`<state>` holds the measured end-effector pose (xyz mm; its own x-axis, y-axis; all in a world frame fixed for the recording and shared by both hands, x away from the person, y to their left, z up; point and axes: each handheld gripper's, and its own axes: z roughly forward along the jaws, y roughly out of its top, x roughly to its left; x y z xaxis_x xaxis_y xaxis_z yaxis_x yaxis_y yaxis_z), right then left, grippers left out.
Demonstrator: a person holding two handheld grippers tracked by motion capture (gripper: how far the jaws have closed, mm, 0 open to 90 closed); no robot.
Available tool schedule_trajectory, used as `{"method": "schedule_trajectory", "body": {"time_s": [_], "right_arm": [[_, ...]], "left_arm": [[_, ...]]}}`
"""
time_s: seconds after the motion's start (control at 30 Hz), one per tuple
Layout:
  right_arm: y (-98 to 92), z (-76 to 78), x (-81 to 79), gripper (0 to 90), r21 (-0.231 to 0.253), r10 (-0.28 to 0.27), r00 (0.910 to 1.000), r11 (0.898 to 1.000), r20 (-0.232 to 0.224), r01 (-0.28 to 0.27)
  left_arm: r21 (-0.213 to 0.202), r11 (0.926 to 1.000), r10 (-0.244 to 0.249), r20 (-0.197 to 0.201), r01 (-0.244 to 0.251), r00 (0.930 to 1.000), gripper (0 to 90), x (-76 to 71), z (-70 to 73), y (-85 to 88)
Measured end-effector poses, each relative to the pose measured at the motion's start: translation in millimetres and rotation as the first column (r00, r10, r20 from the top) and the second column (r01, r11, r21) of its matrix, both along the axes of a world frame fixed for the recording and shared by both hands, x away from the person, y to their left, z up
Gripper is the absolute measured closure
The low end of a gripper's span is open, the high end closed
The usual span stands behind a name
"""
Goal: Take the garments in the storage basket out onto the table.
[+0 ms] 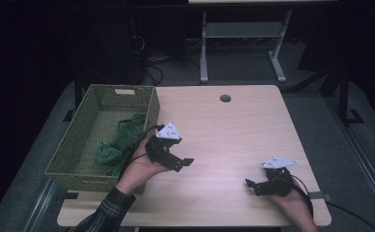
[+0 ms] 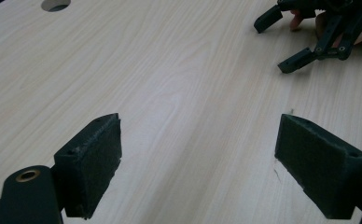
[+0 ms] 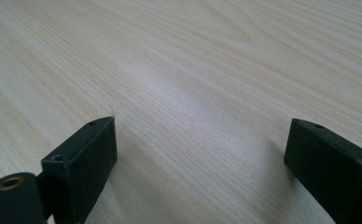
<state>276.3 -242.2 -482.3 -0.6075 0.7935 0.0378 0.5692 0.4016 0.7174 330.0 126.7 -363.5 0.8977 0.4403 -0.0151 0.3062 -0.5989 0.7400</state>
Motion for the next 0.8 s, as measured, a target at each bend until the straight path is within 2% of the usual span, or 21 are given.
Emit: {"method": "schedule_trajectory", "body": {"time_s": [0.1, 0.43, 0.63, 0.7, 0.8], "right_arm": [[0.0, 0.0, 0.0, 9.1, 0.000, 0.000, 1.0000, 1.000, 0.000, 0.000], [0.2, 0.0, -0.5, 9.1, -0.001, -0.005, 1.0000, 1.000, 0.000, 0.005], [0.3, 0.1, -1.0, 9.1, -0.002, -0.008, 1.0000, 1.000, -0.001, 0.008], [0.4, 0.0, -0.9, 8.7, -0.003, -0.007, 1.0000, 1.000, 0.000, 0.007], [0.6, 0.0, -0.9, 8.5, -0.001, -0.006, 1.0000, 1.000, -0.001, 0.006]], "left_arm": [[-0.010, 0.9999, 0.006, 0.000, -0.006, 1.0000, 14.0, 2.1, 2.5, 2.0], [0.010, 0.9998, 0.017, 0.021, -0.017, 0.9996, 14.0, 13.0, 16.7, 6.8], [0.025, 0.9995, 0.020, 0.017, -0.021, 0.9996, 14.0, 20.4, 23.0, 12.9], [0.029, 0.9993, 0.022, 0.000, -0.022, 0.9997, 14.0, 23.7, 25.2, 18.3], [0.032, 0.9990, 0.032, 0.003, -0.032, 0.9995, 14.0, 25.3, 27.6, 22.9]]}}
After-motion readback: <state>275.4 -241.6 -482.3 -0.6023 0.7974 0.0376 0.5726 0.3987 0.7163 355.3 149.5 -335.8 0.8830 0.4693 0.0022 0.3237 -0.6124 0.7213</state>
